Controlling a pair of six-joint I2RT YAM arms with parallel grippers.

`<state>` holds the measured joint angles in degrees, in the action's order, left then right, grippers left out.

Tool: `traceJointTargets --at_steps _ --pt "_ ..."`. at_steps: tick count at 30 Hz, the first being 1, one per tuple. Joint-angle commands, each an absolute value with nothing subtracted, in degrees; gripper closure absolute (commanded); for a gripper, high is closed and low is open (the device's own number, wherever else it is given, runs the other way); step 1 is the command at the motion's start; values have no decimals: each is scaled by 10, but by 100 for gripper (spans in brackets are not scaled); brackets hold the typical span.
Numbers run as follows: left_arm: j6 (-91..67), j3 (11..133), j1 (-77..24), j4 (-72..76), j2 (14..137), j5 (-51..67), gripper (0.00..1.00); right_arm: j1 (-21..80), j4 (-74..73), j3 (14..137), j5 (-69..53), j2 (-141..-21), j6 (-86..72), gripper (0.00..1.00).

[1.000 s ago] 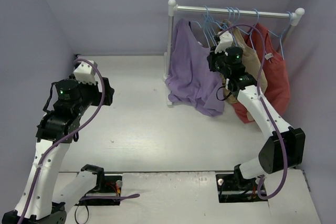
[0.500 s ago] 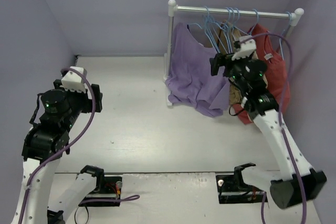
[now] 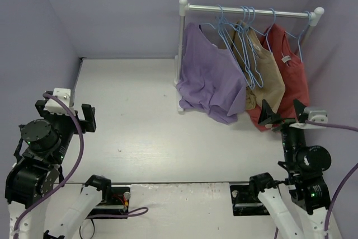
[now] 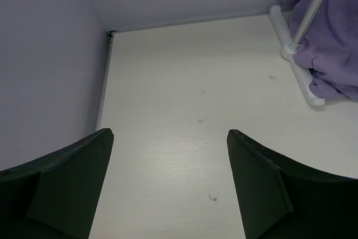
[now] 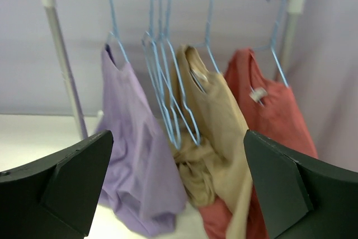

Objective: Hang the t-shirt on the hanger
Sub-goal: Reset both arms

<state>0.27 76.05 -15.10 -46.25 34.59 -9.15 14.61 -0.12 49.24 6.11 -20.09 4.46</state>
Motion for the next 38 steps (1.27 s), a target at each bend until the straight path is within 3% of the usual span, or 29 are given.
traceJointTargets --at_steps 1,16,38 --pt "6 749 -156 -449 375 -88 22 146 -29 456 127 -155 51 0" --pt "6 725 -159 -437 395 -91 22 146 -60 464 203 -190 27 0" --pt "6 717 -159 -425 392 -90 22 146 -60 475 212 -195 22 0"
